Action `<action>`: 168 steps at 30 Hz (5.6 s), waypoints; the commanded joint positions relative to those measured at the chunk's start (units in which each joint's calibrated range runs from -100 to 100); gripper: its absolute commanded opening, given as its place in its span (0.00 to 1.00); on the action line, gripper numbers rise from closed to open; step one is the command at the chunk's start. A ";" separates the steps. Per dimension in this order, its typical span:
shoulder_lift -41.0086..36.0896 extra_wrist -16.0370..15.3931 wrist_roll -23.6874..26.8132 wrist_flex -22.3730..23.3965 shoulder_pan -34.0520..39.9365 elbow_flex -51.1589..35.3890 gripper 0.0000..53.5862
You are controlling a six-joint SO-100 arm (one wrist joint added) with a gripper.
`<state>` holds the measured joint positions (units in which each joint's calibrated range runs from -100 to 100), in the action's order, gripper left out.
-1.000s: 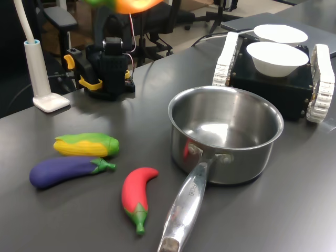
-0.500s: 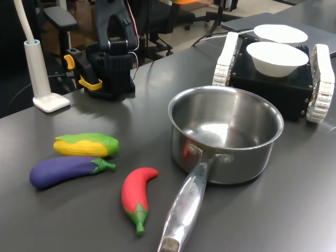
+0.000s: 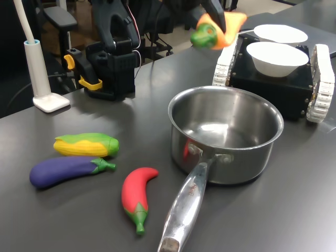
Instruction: Pick up the carrot and place them in the pan
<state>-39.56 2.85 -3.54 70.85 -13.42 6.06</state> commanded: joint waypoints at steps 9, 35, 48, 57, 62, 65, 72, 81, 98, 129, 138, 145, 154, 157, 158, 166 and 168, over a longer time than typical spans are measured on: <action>-2.82 0.85 0.93 -9.57 5.74 11.34 0.00; -2.91 0.77 1.42 -17.33 4.71 24.97 0.29; 0.38 0.77 0.63 -9.31 5.85 15.61 0.51; 3.92 0.77 0.68 -5.81 5.39 10.07 0.60; 4.60 0.77 1.12 -3.77 5.28 7.52 0.68; 4.77 0.77 1.61 -2.49 5.16 5.61 0.71; 4.35 0.77 0.20 -0.27 4.82 2.61 0.69; 0.13 0.77 -2.78 0.84 5.05 -0.75 0.32; -12.53 0.77 -2.05 5.61 7.69 -2.93 0.00; -44.24 1.02 -0.68 26.08 14.80 19.24 0.00; -50.32 1.02 -1.07 25.83 15.37 31.06 0.00; -53.77 1.02 -0.93 22.08 14.68 41.32 0.00; -55.88 1.10 -1.03 16.62 14.34 56.95 0.00; -55.88 1.10 -1.07 15.00 15.37 60.50 0.00; -55.88 1.10 -1.07 14.48 15.37 61.41 0.00; -55.88 1.10 -2.54 9.03 14.91 68.86 0.00; -55.88 1.02 -2.83 9.03 14.91 68.95 0.00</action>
<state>-94.70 3.40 -5.45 84.11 1.76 75.66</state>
